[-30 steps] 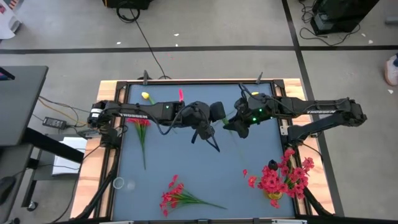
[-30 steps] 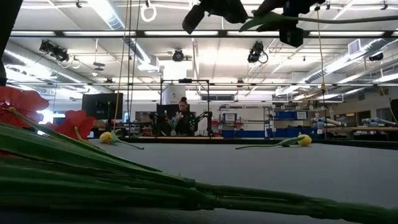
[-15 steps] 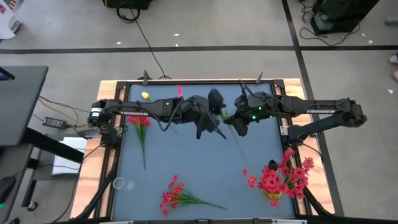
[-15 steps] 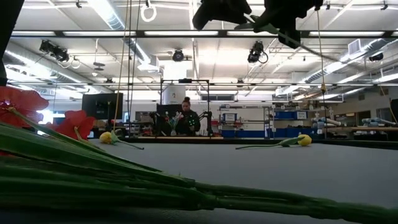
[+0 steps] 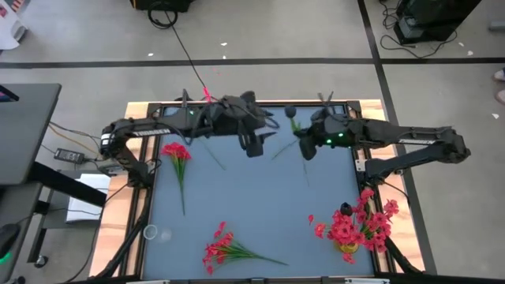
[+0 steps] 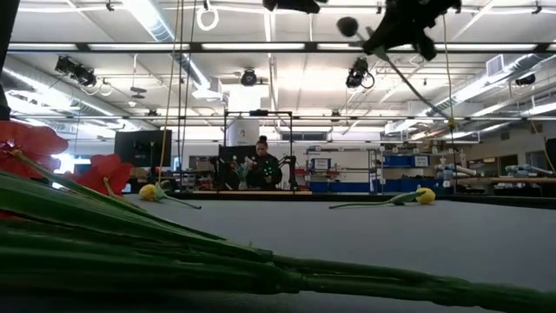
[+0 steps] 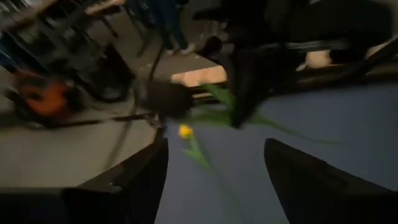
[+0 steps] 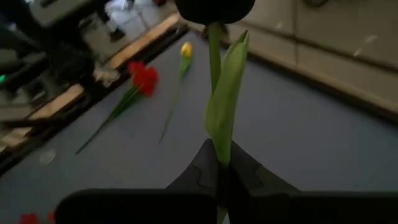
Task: Sort flowers into vase by color
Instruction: Put the black flower into the yellow vase
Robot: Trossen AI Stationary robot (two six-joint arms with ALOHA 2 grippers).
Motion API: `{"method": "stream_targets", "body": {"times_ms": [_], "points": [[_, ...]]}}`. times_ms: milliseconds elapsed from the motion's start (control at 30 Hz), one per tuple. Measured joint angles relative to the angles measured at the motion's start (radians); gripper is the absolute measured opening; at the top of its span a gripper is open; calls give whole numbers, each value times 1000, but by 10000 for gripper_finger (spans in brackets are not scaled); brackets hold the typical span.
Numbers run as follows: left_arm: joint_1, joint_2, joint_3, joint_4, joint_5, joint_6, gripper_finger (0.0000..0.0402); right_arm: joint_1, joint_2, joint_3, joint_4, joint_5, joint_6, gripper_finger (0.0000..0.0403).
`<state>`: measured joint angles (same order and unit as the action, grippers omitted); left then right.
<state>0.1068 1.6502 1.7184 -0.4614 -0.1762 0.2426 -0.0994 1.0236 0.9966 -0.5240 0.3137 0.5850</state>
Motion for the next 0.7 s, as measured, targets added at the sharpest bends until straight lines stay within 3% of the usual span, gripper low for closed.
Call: {"method": "stream_targets", "body": {"times_ms": [133,367,567,700], "points": [[35,-17,0,-29,109,-125,262,35,-111,0,-56,92,-36,12],[9,-10,-25,63,137,-228,248,155,-341,-55,-142,162,-47,12],[-22,-7,-147,288,135,-358,237,266,-520,-160,-197,59,-37,12],[-42,-6,-215,354,123,-462,233,321,-618,-192,-260,-41,-45,12]]}}
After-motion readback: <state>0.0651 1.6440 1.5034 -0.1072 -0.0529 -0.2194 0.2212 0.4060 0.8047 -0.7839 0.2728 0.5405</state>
